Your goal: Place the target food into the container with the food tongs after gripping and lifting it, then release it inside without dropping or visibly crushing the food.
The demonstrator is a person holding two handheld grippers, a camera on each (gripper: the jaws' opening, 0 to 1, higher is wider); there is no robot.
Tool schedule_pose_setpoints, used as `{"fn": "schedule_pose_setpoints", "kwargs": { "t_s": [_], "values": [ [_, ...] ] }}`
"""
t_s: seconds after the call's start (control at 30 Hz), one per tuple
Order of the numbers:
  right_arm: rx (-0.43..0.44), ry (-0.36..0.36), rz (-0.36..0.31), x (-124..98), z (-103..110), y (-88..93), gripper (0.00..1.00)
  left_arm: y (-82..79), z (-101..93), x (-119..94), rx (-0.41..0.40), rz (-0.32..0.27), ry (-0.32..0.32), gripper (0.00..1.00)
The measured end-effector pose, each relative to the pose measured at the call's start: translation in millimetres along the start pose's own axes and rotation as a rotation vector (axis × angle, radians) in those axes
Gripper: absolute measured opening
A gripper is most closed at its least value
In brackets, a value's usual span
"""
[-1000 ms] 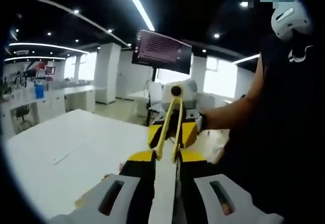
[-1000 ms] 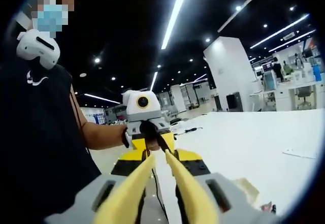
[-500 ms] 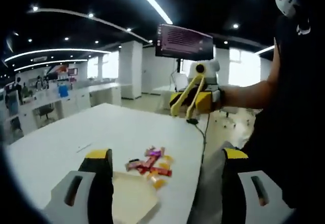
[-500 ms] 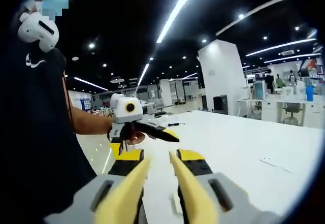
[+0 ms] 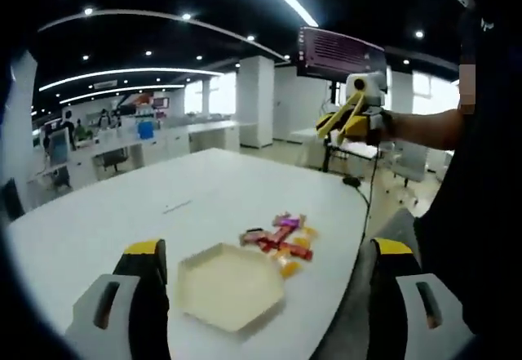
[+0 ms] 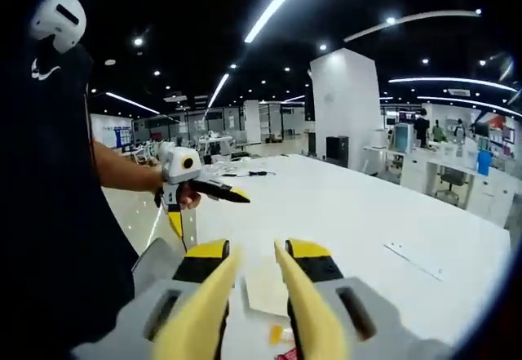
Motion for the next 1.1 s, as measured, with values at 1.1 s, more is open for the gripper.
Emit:
{"fn": "schedule_pose_setpoints", "kwargs": {
  "t_s": [1.1],
  "values": [
    [-0.014, 0.021, 0.142, -68, -15, 80.5, 0.26, 123.3, 3.0, 31, -0.041, 0.006, -0.197, 0.99]
  ]
}}
Point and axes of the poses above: the point that each gripper's makers call its tool centre point, and the gripper's own axes: x roughly forward along the fingers, z roughly to its left, y roughly out of its underside, the point moved 6 cm from there along -x, roughly backward along the fingers, and after that the axes turned 13 degrees about -x, right-handed, at the moved point
